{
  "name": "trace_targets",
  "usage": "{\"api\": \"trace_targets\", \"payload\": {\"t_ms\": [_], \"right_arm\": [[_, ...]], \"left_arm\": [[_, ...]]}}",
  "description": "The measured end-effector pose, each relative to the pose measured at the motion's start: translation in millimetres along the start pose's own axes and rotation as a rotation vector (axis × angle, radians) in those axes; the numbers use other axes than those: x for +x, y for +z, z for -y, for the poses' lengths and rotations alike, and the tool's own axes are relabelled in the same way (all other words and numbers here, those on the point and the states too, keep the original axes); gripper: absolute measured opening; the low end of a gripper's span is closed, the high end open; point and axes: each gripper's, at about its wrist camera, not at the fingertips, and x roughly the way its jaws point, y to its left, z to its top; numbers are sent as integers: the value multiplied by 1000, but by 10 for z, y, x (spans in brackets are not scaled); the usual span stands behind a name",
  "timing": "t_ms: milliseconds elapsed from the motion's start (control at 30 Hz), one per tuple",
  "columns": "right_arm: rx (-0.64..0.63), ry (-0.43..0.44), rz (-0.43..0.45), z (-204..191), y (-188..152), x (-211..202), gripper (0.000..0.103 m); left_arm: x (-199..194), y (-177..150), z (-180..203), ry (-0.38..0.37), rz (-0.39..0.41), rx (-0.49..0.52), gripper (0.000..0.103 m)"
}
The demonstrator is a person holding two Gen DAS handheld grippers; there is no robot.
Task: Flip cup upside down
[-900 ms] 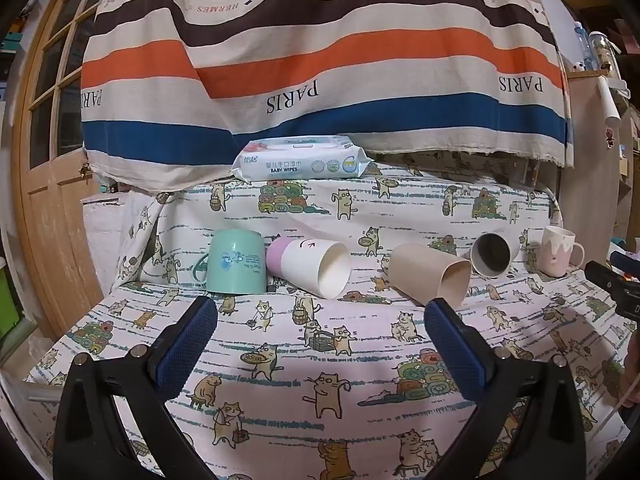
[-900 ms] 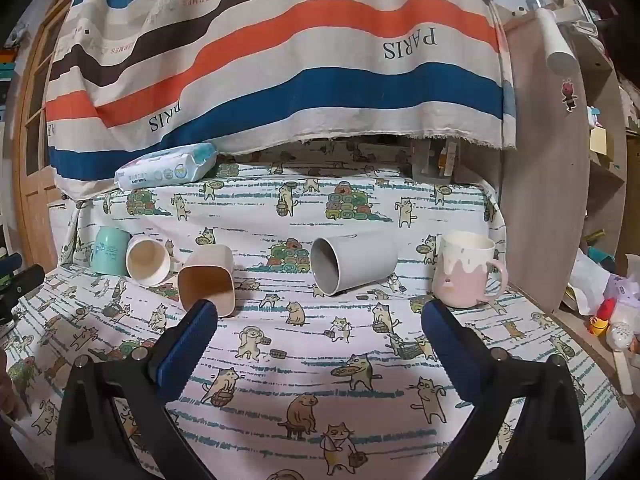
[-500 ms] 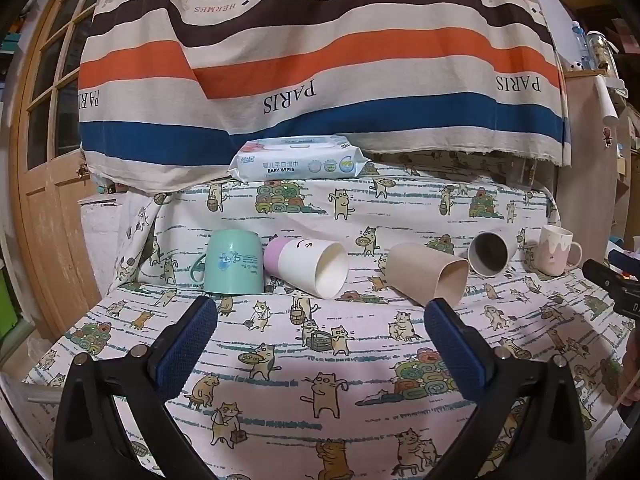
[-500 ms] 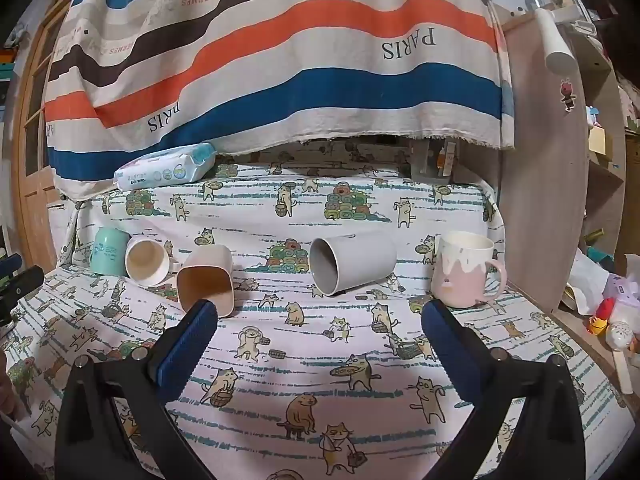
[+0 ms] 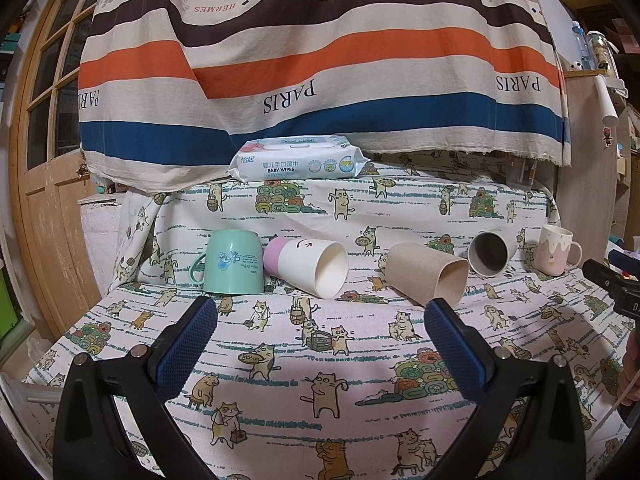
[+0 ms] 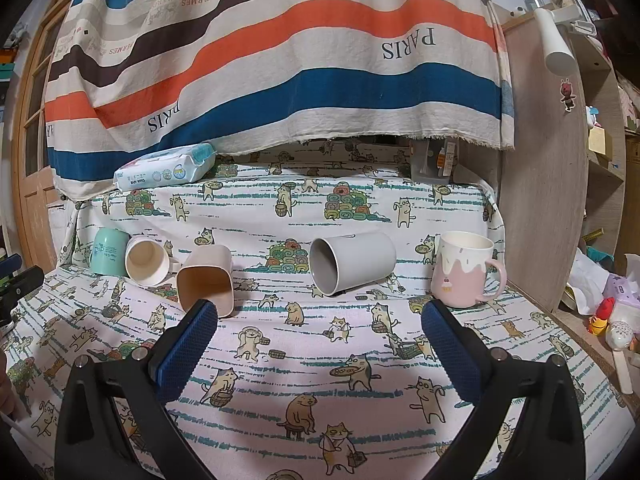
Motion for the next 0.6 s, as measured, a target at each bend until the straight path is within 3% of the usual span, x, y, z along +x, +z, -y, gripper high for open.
{"api": "trace_targets", "payload": {"t_ms": [600], "right_arm": [[0,0,0,-1,0,0,103]], "left_arm": [[-10,0,21,-2,-1,1,103]]}}
